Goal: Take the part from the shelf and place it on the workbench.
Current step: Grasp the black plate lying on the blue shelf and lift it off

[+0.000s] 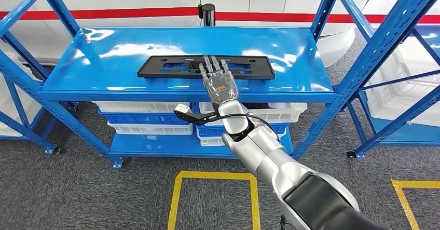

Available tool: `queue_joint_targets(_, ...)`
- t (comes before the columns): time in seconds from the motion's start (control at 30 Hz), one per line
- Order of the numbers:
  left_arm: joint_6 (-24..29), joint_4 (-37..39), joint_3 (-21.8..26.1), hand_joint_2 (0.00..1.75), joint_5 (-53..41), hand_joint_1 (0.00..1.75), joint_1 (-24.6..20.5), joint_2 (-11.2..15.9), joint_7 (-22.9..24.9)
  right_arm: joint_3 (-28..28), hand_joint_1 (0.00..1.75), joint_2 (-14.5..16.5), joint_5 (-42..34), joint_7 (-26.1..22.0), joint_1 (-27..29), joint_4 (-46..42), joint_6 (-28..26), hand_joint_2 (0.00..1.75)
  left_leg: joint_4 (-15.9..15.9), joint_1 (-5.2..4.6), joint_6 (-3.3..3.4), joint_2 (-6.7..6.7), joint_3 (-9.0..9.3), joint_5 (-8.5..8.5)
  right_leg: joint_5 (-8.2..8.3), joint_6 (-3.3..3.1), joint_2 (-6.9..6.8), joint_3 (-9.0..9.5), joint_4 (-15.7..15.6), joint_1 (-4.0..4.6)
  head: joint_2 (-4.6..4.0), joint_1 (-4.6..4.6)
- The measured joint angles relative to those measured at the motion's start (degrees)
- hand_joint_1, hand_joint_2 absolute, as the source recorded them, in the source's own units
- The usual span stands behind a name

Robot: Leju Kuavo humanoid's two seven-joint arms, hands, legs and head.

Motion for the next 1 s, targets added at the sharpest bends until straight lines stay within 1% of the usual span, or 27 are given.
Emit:
queue_joint_targets(0.07, 0.01, 0.01, 0.00, 0.00, 0.00, 0.00, 0.04, -0.02, 0.00, 0.01, 0.00, 0.07, 0.00, 0.04, 0.04, 0.00, 0.00, 1.75, 7.97, 0.17, -0.53, 0.08, -4.23, -3.27, -0.34, -0.53, -0.01, 0.37, 0.01, 0.10, 0.00, -0.06)
queue_joint_targets(0.1, 0.01, 0.02, 0.00, 0.00, 0.00, 0.00, 0.08, -0.01, 0.01, 0.02, 0.00, 0.09, 0.00, 0.04, 0.12, 0.01, 0.00, 1.75, 11.17, 0.25, -0.70, 0.09, -6.25, -4.09, -0.48, -0.64, -0.01, 0.50, 0.02, 0.16, 0.00, -0.06)
queue_joint_targets(0.13, 0.01, 0.02, 0.00, 0.00, 0.00, 0.00, 0.11, 0.00, 0.01, 0.02, 0.00, 0.10, 0.00, 0.04, 0.18, 0.01, 0.00, 1.75, 12.33, 0.30, -0.77, 0.11, -7.35, -3.74, -0.63, -0.66, 0.01, 0.66, 0.03, 0.19, 0.00, -0.06)
queue_joint_targets(0.17, 0.01, 0.02, 0.00, 0.00, 0.00, 0.00, 0.12, 0.02, 0.01, 0.01, 0.00, 0.10, 0.00, 0.04, 0.22, 0.01, 0.00, 1.75, 11.05, 0.33, -0.74, 0.14, -7.22, -2.19, -0.80, -0.59, 0.06, 0.88, 0.04, 0.20, 0.00, -0.06)
queue_joint_targets(0.2, 0.01, 0.02, 0.00, 0.00, 0.00, 0.00, 0.12, 0.05, 0.01, 0.01, 0.00, 0.12, 0.00, 0.04, 0.24, 0.01, 0.00, 1.75, 7.62, 0.35, -0.61, 0.17, -5.90, 0.21, -1.01, -0.46, 0.11, 1.20, 0.04, 0.19, 0.00, -0.06)
queue_joint_targets(0.23, 0.01, 0.02, 0.00, 0.00, 0.00, 0.00, 0.11, 0.08, 0.01, 0.00, 0.00, 0.14, 0.01, 0.05, 0.24, 0.00, 0.00, 1.75, 3.23, 0.36, -0.39, 0.21, -3.96, 2.53, -1.25, -0.28, 0.16, 1.54, 0.04, 0.20, 0.00, -0.05)
queue_joint_targets(0.27, 0.01, 0.02, 0.00, 0.00, -0.01, 0.00, 0.07, 0.11, 0.01, -0.01, 0.00, 0.14, 0.01, 0.05, 0.19, 0.00, -0.01, 1.75, -0.61, 0.27, -0.15, 0.22, -2.09, 4.08, -1.49, -0.03, 0.21, 1.75, 0.07, 0.40, 0.00, -0.04)
queue_joint_targets(0.3, 0.02, 0.02, 0.00, 0.00, -0.02, 0.00, 0.03, 0.12, 0.01, -0.02, 0.00, 0.14, 0.01, 0.07, 0.14, 0.00, -0.03, 1.75, -3.15, 0.15, 0.10, 0.21, -0.77, 4.85, -1.69, 0.26, 0.24, 1.85, 0.09, 0.56, 0.00, -0.03)
queue_joint_targets(0.33, 0.02, 0.02, 0.00, 0.00, -0.04, 0.00, 0.01, 0.11, 0.01, -0.02, 0.00, 0.14, 0.01, 0.07, 0.10, 0.00, -0.06, 1.75, -4.20, -0.04, 0.36, 0.17, -0.16, 4.84, -1.82, 0.51, 0.25, 1.85, 0.10, 0.69, 0.00, -0.02)
queue_joint_targets(0.37, 0.03, 0.02, 0.00, 0.00, -0.06, 0.00, 0.01, 0.10, 0.01, -0.03, 0.00, 0.14, 0.00, 0.08, 0.07, 0.01, -0.10, 1.75, -4.27, -0.24, 0.61, 0.10, 0.00, 4.66, -1.90, 0.79, 0.26, 1.83, 0.05, 0.77, 0.00, -0.02)
queue_joint_targets(0.43, 0.09, 0.01, 0.01, 0.00, -0.09, 0.00, 0.06, 0.08, 0.01, -0.07, 0.00, 0.14, 0.01, 0.08, 0.03, -0.04, -0.19, 1.75, -4.60, -0.31, 1.32, 0.05, 0.34, 4.77, -2.25, 1.34, 0.20, 1.70, 0.34, 0.76, 0.00, 0.00)
queue_joint_targets(0.47, 0.17, 0.01, 0.01, 0.00, -0.09, 0.00, 0.04, 0.07, 0.01, -0.13, 0.00, 0.12, 0.01, 0.08, -0.04, -0.07, -0.25, 1.75, -4.86, -0.27, 1.76, 0.08, 0.58, 4.84, -2.86, 1.46, 0.16, 1.07, 1.58, 0.77, 0.00, 0.03)
queue_joint_targets(0.5, 0.28, 0.00, 0.02, 0.00, -0.10, 0.00, 0.01, 0.06, 0.01, -0.19, 0.00, 0.09, 0.02, 0.08, -0.10, -0.10, -0.31, 1.75, -5.11, -0.20, 2.15, 0.10, 0.83, 4.89, -3.90, 1.40, 0.12, -0.26, 4.06, 0.79, 0.00, 0.07)
queue_joint_targets(0.53, 0.37, 0.00, 0.02, 0.00, -0.11, 0.00, -0.02, 0.04, 0.01, -0.24, 0.00, 0.02, 0.02, 0.08, -0.09, -0.13, -0.36, 1.75, -5.21, -0.21, 2.46, 0.13, 0.95, 4.83, -5.29, 1.18, 0.08, -2.32, 7.84, 0.69, 0.00, 0.11)
queue_joint_targets(0.57, 0.45, 0.00, 0.01, 0.00, -0.14, 0.00, -0.04, 0.04, 0.01, -0.27, 0.00, -0.06, 0.02, 0.07, -0.01, -0.12, -0.39, 1.75, -5.21, -0.24, 2.71, 0.12, 1.00, 4.72, -6.71, 0.99, 0.09, -4.80, 12.16, 0.69, 0.00, 0.14)
queue_joint_targets(0.6, 0.50, 0.00, 0.01, 0.00, -0.15, 0.00, -0.02, 0.03, 0.01, -0.28, 0.00, -0.18, 0.02, 0.07, 0.17, -0.11, -0.40, 1.75, -5.20, -0.29, 2.83, 0.08, 1.05, 4.62, -7.66, 0.99, 0.09, -7.00, 15.80, 0.67, 0.00, 0.15)
queue_joint_targets(0.63, 0.51, 0.00, 0.00, 0.00, -0.17, 0.00, 0.02, 0.02, 0.01, -0.28, 0.00, -0.31, 0.01, 0.05, 0.36, -0.11, -0.41, 1.75, -5.19, -0.31, 2.87, 0.02, 1.12, 4.51, -7.80, 1.21, 0.09, -8.38, 17.69, 0.68, 0.00, 0.16)
queue_joint_targets(0.67, 0.52, 0.00, 0.00, 0.00, -0.17, 0.00, 0.06, 0.01, 0.01, -0.29, 0.00, -0.39, 0.02, 0.05, 0.48, -0.10, -0.40, 1.75, -5.16, -0.33, 2.83, -0.06, 1.25, 4.38, -6.95, 1.61, 0.07, -8.49, 17.06, 0.65, 0.00, 0.16)
queue_joint_targets(0.7, 0.53, 0.00, 0.00, 0.00, -0.17, 0.00, 0.08, -0.01, 0.01, -0.30, 0.00, -0.44, 0.01, 0.04, 0.55, -0.11, -0.40, 1.75, -5.13, -0.33, 2.72, -0.14, 1.44, 4.23, -5.35, 2.06, 0.04, -7.39, 14.15, 0.58, 0.00, 0.16)
queue_joint_targets(0.73, 0.54, 0.00, 0.01, 0.00, -0.17, 0.00, 0.08, -0.04, 0.01, -0.30, 0.00, -0.44, 0.01, 0.03, 0.55, -0.12, -0.40, 1.75, -5.11, -0.34, 2.52, -0.21, 1.68, 4.02, -3.37, 2.47, -0.05, -5.42, 9.72, 0.49, 0.00, 0.16)
queue_joint_targets(0.77, 0.55, 0.00, 0.01, 0.00, -0.18, 0.00, 0.07, -0.08, 0.01, -0.30, 0.00, -0.43, 0.01, -0.01, 0.53, -0.12, -0.40, 1.75, -5.00, -0.49, 2.25, -0.26, 1.87, 3.74, -1.64, 2.61, -0.13, -3.39, 5.50, 0.46, 0.00, 0.16)
queue_joint_targets(0.8, 0.57, 0.00, 0.01, 0.00, -0.19, 0.00, 0.05, -0.11, 0.01, -0.31, 0.00, -0.39, 0.01, -0.08, 0.51, -0.13, -0.40, 1.75, -4.93, -0.60, 1.97, -0.28, 2.01, 3.47, -0.47, 2.47, -0.19, -1.89, 2.48, 0.43, 0.00, 0.14)
queue_joint_targets(0.83, 0.60, 0.00, 0.01, 0.00, -0.22, 0.00, 0.05, -0.14, 0.01, -0.32, 0.00, -0.36, 0.01, -0.16, 0.51, -0.13, -0.38, 1.75, -4.87, -0.67, 1.66, -0.27, 2.09, 3.23, 0.11, 2.15, -0.23, -1.06, 0.82, 0.49, 0.00, 0.12)
queue_joint_targets(0.87, 0.62, 0.00, 0.00, 0.00, -0.25, 0.00, 0.05, -0.15, 0.01, -0.33, 0.00, -0.34, 0.02, -0.25, 0.50, -0.13, -0.37, 1.75, -4.85, -0.67, 1.35, -0.24, 2.13, 3.04, 0.18, 1.69, -0.20, -0.87, 0.50, 0.60, 0.00, 0.10)
queue_joint_targets(0.93, 0.65, -0.01, 0.00, 0.00, -0.38, 0.00, 0.02, -0.15, 0.00, -0.39, 0.00, -0.25, 0.01, -0.48, 0.48, -0.15, -0.27, 1.75, -4.69, -0.35, 0.69, -0.14, 2.14, 2.70, 0.18, 0.84, -0.11, -0.69, 0.37, 0.47, 0.00, 0.11)
queue_joint_targets(0.97, 0.67, -0.02, 0.00, 0.00, -0.44, 0.00, -0.01, -0.15, 0.00, -0.42, 0.00, -0.14, 0.01, -0.62, 0.45, -0.16, -0.20, 1.75, -3.88, -0.21, 0.36, -0.05, 1.81, 2.17, 0.14, 0.42, -0.07, -0.44, 0.24, 0.33, 0.00, 0.08)
queue_joint_targets(1.0, 0.69, -0.02, 0.00, 0.00, -0.49, 0.00, -0.04, -0.15, 0.00, -0.44, 0.00, -0.02, 0.00, -0.79, 0.42, -0.17, -0.10, 1.75, -2.01, -0.11, 0.05, 0.01, 0.96, 1.13, 0.09, 0.06, -0.05, -0.15, 0.12, 0.16, 0.00, 0.04)
